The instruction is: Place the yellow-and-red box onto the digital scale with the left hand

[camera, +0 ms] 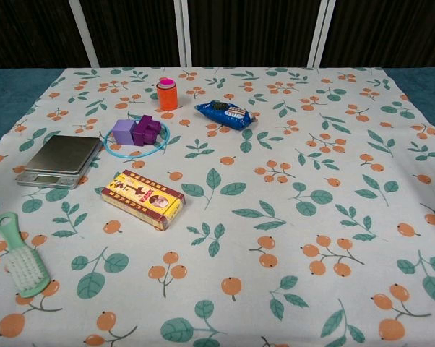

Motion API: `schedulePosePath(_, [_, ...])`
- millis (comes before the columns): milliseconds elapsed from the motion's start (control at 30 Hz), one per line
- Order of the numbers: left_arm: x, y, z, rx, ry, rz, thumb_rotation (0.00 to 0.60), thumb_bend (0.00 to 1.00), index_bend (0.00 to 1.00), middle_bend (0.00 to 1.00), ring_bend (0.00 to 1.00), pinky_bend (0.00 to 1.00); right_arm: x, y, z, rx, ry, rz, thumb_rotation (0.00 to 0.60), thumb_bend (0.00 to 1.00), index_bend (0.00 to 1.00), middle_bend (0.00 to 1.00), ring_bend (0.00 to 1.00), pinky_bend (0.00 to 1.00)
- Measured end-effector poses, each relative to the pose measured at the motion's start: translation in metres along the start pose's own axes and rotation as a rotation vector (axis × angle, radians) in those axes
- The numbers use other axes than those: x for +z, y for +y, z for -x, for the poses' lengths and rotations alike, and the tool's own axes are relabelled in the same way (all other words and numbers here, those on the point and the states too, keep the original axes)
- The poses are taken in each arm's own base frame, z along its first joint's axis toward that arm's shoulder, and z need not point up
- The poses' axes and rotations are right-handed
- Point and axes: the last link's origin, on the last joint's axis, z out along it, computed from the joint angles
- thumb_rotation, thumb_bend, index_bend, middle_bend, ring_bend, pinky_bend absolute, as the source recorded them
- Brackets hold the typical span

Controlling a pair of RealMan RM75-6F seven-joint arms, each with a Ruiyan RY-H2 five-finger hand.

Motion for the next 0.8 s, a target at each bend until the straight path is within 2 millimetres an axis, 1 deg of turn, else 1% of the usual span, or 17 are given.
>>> schedulePosePath(33, [0.000,0.002,0.000,-0.009,0.005,0.014,0.600,0.14,0.00,0.23,0.25,0.38,0.000,0.000,0.000,0.001,0.000,0.000,0.600,0.55,0.03,0.07,0.06,0.03])
schedulePosePath(100, [0.000,0.004,-0.001,-0.025,0.011,0.042,0.600,0.22,0.00,0.41,0.43,0.55,0.000,0.000,-0.001,0.002,0.002,0.002,0.600,0.55,0.03,0.07,0.06,0.03])
schedulePosePath(167, [-0.001,0.008,-0.001,-0.052,0.011,0.081,0.600,0.30,0.00,0.53,0.55,0.65,-0.001,0.001,-0.001,0.001,0.003,0.006,0.600,0.55,0.03,0.07,0.06,0.03])
schedulePosePath(200, [-0.002,0.010,-0.001,-0.065,0.008,0.098,0.600,0.35,0.00,0.58,0.60,0.68,-0.001,0.001,-0.001,0.001,0.003,0.007,0.600,0.55,0.03,0.07,0.06,0.03])
schedulePosePath(233, [-0.003,0.011,-0.001,-0.078,-0.002,0.122,0.600,0.39,0.00,0.62,0.63,0.70,-0.001,0.001,-0.001,0.001,0.003,0.008,0.600,0.55,0.03,0.07,0.06,0.03])
schedulePosePath(300, [-0.005,0.012,0.000,-0.080,-0.026,0.148,0.600,0.48,0.00,0.70,0.70,0.75,-0.001,0.001,-0.001,0.001,0.003,0.007,0.600,0.55,0.03,0.07,0.06,0.03])
schedulePosePath(400, [-0.004,0.013,0.000,-0.048,-0.052,0.159,0.600,0.59,0.00,0.76,0.74,0.79,-0.001,0.001,-0.001,0.003,0.002,0.006,0.600,0.55,0.03,0.07,0.06,0.03])
schedulePosePath(500, [0.000,0.017,0.004,0.002,-0.104,0.171,0.600,0.65,0.00,0.80,0.77,0.80,-0.001,0.001,-0.001,0.004,0.000,0.006,0.600,0.55,0.03,0.07,0.06,0.03])
schedulePosePath(633, [0.007,0.028,0.014,0.052,-0.225,0.198,0.600,0.66,0.00,0.81,0.78,0.81,-0.001,0.001,-0.002,0.006,0.005,0.008,0.600,0.55,0.03,0.07,0.06,0.03])
schedulePosePath(800, [0.019,0.038,0.028,0.061,-0.383,0.200,0.600,0.66,0.00,0.81,0.78,0.81,-0.001,0.001,-0.001,0.006,0.002,0.011,0.600,0.55,0.03,0.07,0.06,0.03])
